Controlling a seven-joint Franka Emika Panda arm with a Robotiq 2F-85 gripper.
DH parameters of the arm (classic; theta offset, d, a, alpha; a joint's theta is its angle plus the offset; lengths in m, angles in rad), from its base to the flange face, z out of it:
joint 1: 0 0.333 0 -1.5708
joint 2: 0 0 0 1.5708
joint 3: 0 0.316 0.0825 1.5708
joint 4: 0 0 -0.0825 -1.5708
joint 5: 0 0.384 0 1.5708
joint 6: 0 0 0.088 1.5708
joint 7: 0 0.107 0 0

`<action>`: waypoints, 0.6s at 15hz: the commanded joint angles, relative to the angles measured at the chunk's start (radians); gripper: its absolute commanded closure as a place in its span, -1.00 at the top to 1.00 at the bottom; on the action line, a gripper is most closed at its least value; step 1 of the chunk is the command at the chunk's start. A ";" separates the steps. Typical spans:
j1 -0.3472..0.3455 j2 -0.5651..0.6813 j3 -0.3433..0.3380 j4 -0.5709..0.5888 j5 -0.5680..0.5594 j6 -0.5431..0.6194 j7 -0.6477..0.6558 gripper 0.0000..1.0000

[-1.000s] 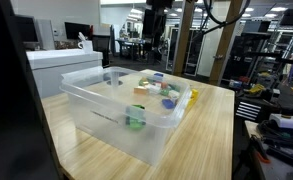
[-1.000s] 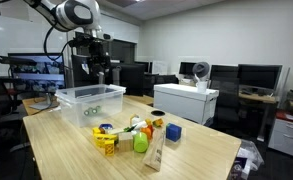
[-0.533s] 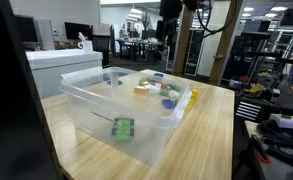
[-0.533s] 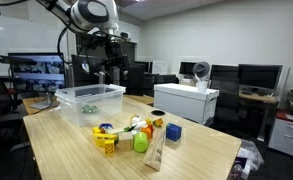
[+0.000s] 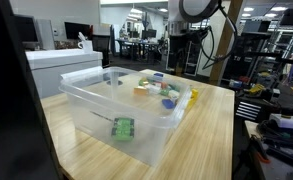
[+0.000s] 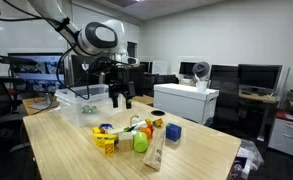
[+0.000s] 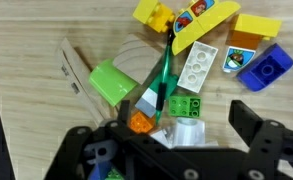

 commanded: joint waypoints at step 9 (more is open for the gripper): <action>0.019 0.294 -0.037 0.045 -0.020 0.243 0.109 1.00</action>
